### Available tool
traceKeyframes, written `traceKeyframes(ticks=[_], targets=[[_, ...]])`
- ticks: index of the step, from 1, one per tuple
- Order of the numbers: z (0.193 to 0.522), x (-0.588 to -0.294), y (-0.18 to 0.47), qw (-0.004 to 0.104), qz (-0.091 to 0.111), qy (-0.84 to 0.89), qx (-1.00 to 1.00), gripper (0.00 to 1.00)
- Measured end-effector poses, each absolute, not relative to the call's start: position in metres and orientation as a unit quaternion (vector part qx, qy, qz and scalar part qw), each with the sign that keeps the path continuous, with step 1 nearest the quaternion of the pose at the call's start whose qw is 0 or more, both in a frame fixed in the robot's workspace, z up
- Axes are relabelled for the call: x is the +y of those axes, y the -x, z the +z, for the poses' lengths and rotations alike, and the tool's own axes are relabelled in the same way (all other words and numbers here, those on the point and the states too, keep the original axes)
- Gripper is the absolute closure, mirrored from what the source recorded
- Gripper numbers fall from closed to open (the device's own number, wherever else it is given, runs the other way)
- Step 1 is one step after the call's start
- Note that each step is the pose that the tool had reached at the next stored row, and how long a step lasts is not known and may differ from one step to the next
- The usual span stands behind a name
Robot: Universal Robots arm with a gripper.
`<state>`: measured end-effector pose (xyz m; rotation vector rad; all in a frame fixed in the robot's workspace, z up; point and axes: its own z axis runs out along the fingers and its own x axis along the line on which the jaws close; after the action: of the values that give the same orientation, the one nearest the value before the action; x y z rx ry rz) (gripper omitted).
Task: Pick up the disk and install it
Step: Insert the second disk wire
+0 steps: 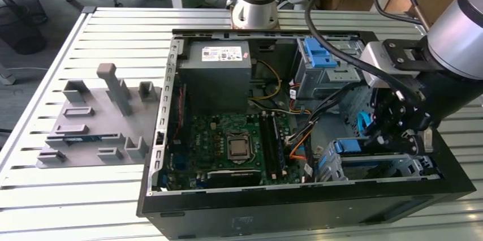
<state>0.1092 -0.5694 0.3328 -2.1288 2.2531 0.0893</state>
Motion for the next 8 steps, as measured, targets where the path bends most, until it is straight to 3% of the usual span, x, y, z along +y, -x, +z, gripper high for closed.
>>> traceKeyframes(ticks=[8], targets=[[0.3403, -0.5694, -0.1092, 0.02, 0.029, 0.686, 0.726, 0.76]])
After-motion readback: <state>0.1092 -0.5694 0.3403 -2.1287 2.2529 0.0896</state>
